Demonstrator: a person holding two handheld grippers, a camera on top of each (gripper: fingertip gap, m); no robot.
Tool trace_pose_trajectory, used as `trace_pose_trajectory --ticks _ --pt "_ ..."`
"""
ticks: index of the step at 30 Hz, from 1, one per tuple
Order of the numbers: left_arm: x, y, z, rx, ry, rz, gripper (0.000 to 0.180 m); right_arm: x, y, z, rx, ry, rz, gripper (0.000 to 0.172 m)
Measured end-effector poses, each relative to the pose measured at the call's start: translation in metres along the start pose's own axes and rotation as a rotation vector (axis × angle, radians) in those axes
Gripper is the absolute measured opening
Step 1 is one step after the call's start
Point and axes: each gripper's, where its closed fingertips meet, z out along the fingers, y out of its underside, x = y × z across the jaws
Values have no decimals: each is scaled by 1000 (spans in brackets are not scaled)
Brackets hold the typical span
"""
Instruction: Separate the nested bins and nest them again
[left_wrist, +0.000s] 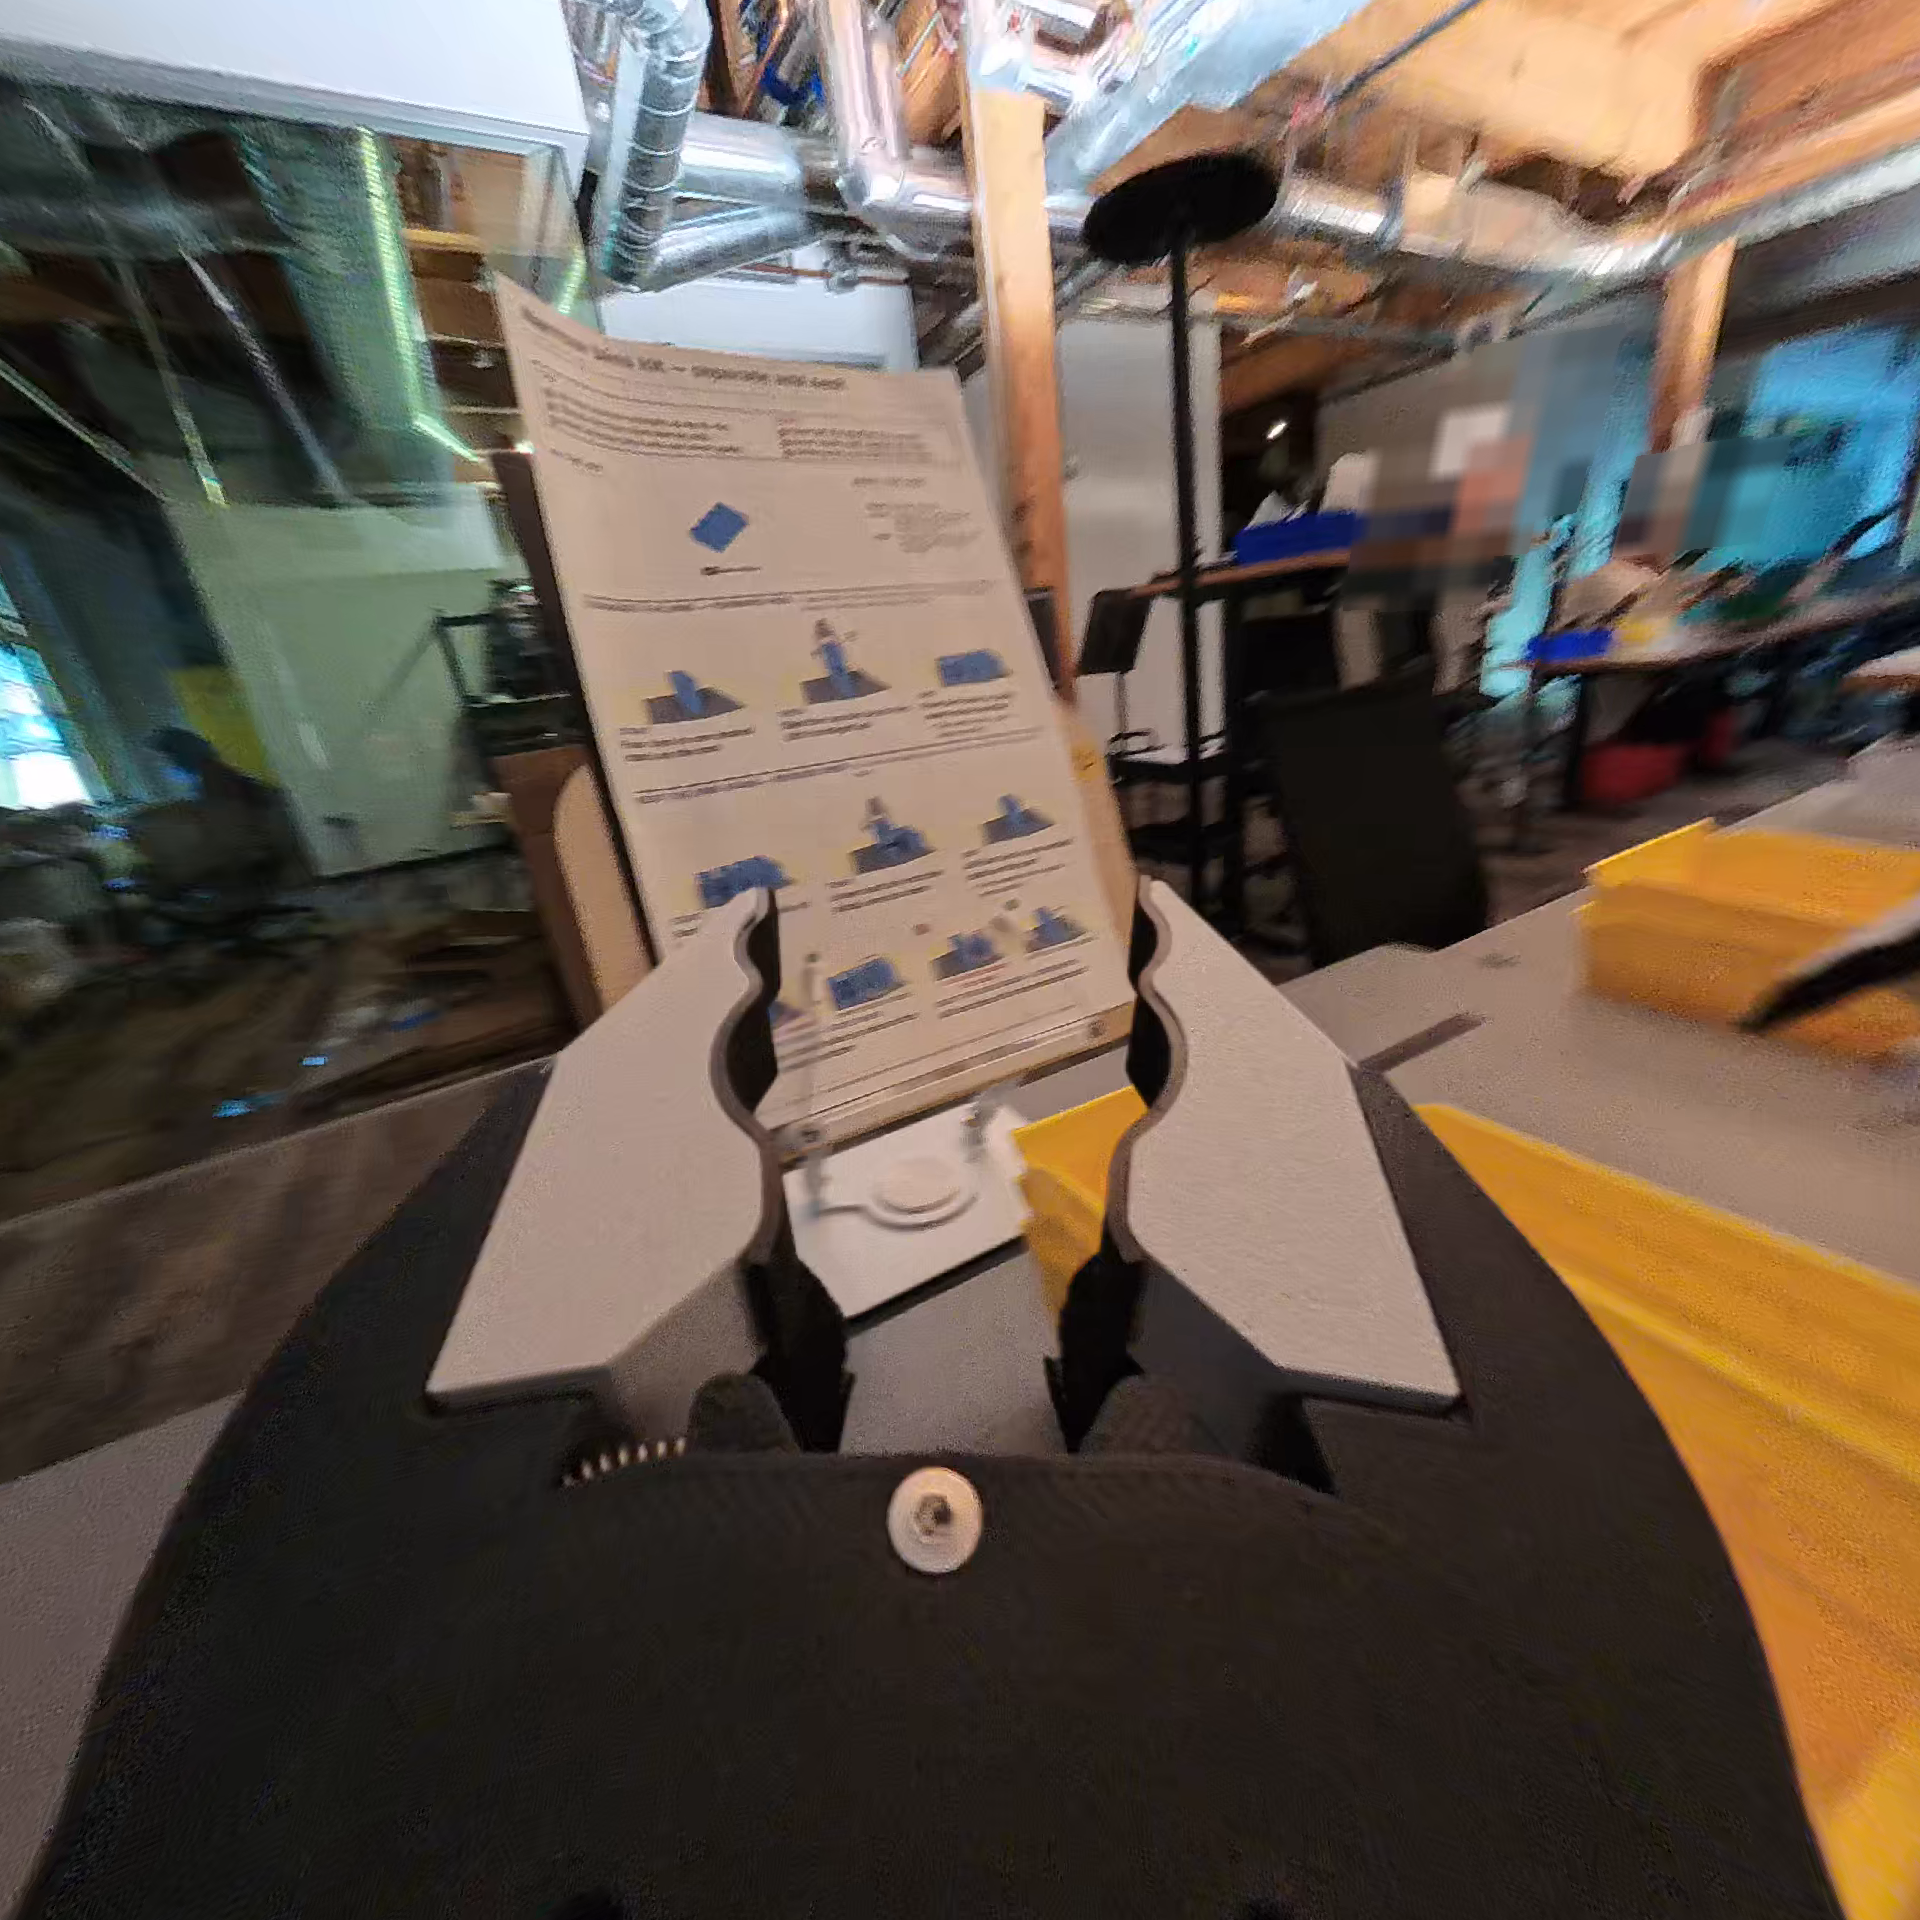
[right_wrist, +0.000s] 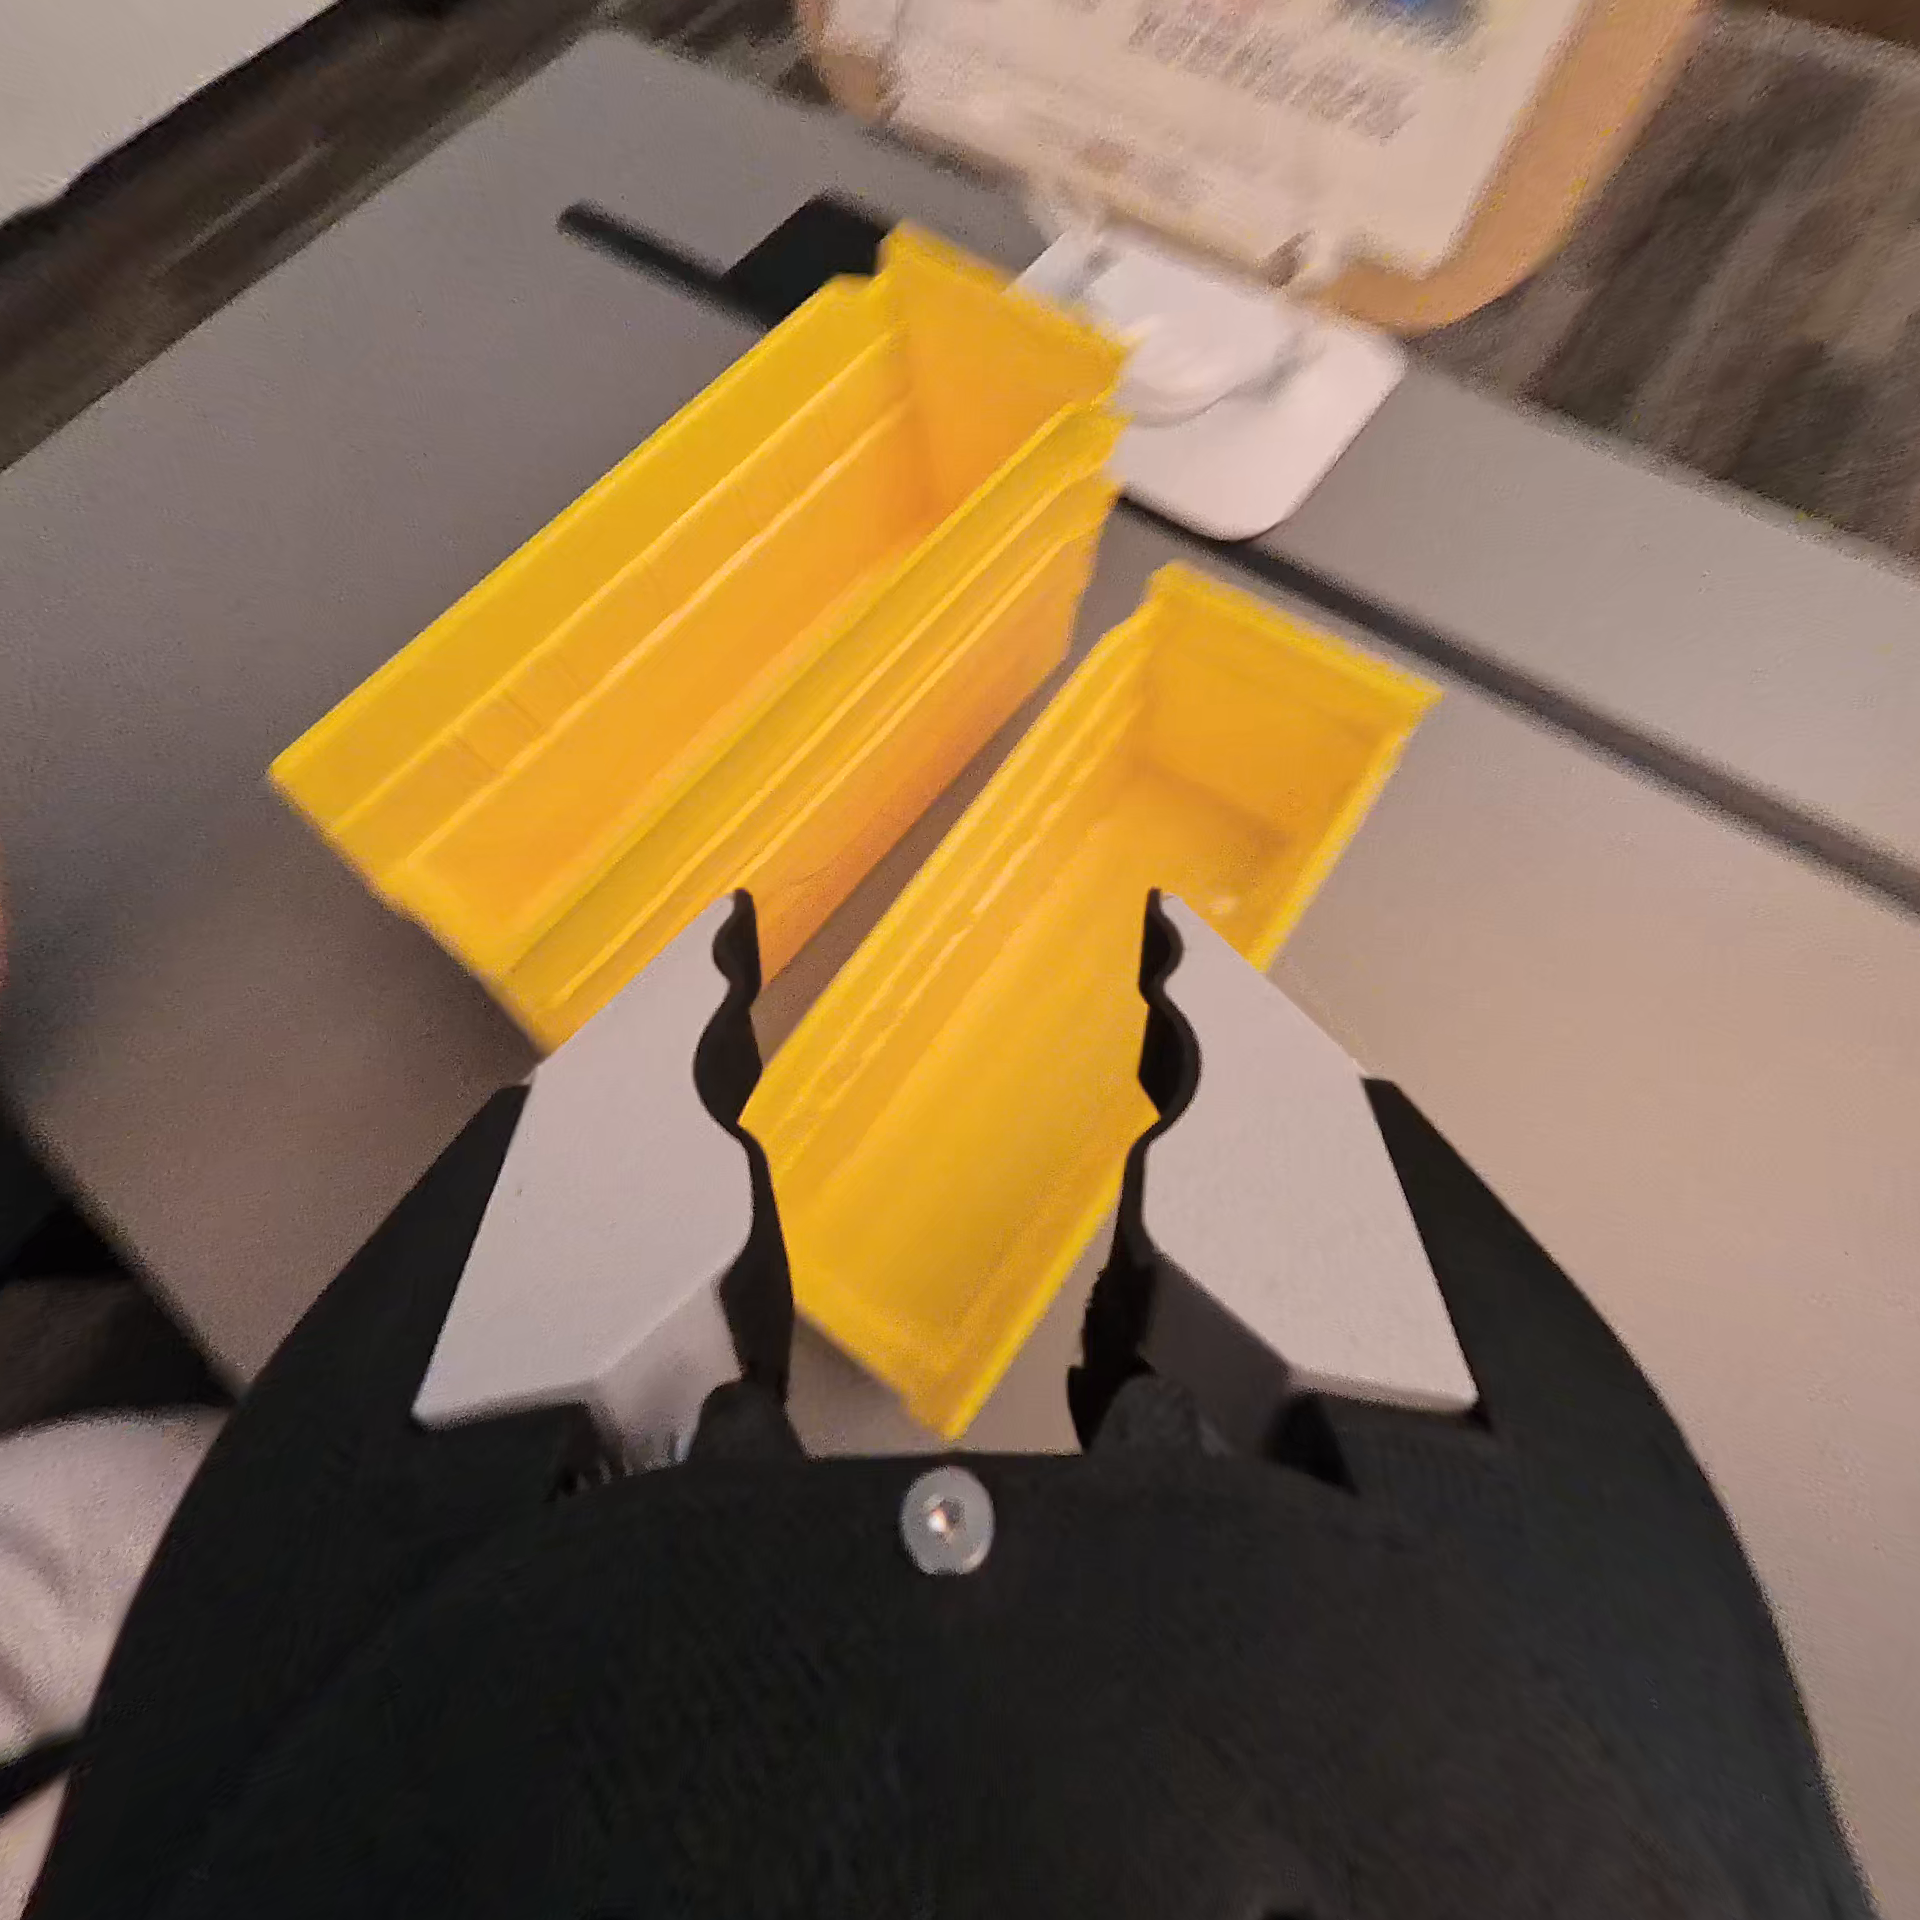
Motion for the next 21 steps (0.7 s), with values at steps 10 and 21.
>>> trace_pose_trajectory --ticks 10,21 --pt "-47 39 20 -69 71 -160 64 -14 64 15 -277 164 108 83" --pt "-32 18 4 -103 213 -294 39 -29 42 11 -189 210 146 88"
